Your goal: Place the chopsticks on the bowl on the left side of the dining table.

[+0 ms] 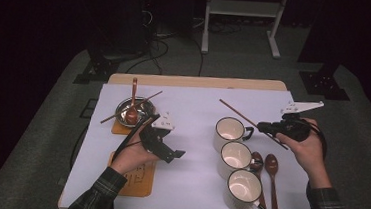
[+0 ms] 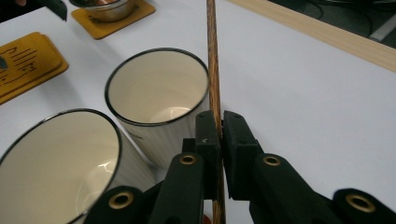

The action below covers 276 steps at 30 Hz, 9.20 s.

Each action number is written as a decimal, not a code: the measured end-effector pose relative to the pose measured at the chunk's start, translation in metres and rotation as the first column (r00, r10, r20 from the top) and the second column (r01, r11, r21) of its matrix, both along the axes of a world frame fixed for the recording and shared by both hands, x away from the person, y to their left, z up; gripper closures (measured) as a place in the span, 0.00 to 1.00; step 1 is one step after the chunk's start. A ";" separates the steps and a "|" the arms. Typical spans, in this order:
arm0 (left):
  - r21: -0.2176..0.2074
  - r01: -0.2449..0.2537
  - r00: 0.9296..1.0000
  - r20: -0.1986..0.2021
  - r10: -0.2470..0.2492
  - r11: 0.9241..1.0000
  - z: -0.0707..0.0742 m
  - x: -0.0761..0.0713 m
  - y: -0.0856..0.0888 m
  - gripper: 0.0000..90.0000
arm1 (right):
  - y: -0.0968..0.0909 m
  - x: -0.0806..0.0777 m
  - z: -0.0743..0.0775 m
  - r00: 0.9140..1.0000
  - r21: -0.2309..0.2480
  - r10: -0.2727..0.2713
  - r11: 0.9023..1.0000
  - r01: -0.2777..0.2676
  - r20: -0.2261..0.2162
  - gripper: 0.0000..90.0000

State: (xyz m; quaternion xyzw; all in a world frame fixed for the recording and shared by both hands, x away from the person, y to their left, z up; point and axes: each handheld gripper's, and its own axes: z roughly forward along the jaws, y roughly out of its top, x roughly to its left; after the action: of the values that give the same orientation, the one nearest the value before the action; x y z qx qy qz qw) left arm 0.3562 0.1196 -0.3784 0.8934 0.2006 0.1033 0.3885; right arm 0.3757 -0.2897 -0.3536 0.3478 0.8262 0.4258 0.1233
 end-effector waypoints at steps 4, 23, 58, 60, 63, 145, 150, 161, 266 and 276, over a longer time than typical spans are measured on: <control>0.000 0.018 1.000 0.011 -0.018 1.000 0.009 0.003 -0.001 0.02 | 0.011 0.003 0.000 0.999 -0.004 0.040 0.999 -0.040 -0.003 0.94; -0.032 0.083 0.996 0.042 -0.081 0.996 0.036 0.018 -0.013 0.02 | 0.072 0.013 -0.001 0.962 -0.032 0.271 0.962 -0.272 -0.037 0.94; 0.040 0.295 0.955 -0.032 -0.293 0.955 0.028 0.013 -0.044 0.63 | 0.133 0.007 0.007 0.810 -0.028 0.579 0.812 -0.583 -0.096 0.94; 0.046 0.302 0.953 -0.046 -0.300 0.952 0.027 0.013 -0.044 0.69 | 0.133 0.007 0.008 0.806 -0.027 0.583 0.808 -0.588 -0.097 0.94; 0.048 0.318 0.947 -0.062 -0.315 0.947 0.026 0.013 -0.044 0.75 | 0.133 0.006 0.008 0.801 -0.020 0.591 0.803 -0.596 -0.098 0.94; -0.006 -0.001 0.998 -0.057 0.000 1.000 0.041 0.064 0.066 0.93 | -0.034 0.050 -0.041 0.951 -0.002 -0.306 0.952 0.306 0.036 0.32; -0.002 -0.033 0.998 -0.048 0.033 0.999 0.042 0.073 0.076 0.93 | -0.036 0.049 -0.057 0.935 -0.034 -0.353 0.935 0.353 0.028 0.33; 0.025 -0.118 0.992 -0.041 0.119 0.993 0.035 0.096 0.104 0.93 | -0.032 0.046 -0.094 0.918 -0.125 -0.397 0.911 0.393 -0.007 0.30; 0.128 -0.426 0.893 -0.095 0.439 0.896 -0.014 0.111 0.167 0.99 | -0.034 0.044 -0.111 0.888 -0.110 -0.459 0.883 0.457 0.003 0.26; 0.090 -0.424 0.901 -0.060 0.430 0.901 0.003 0.115 0.151 0.99 | -0.034 0.044 -0.111 0.888 -0.109 -0.459 0.883 0.457 0.002 0.26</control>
State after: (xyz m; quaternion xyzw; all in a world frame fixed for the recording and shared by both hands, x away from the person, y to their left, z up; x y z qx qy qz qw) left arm 0.4708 0.2705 -0.3758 0.8448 0.4026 0.1583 0.3148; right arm 0.4197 -0.3241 -0.4645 0.5309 0.7436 0.3359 0.2289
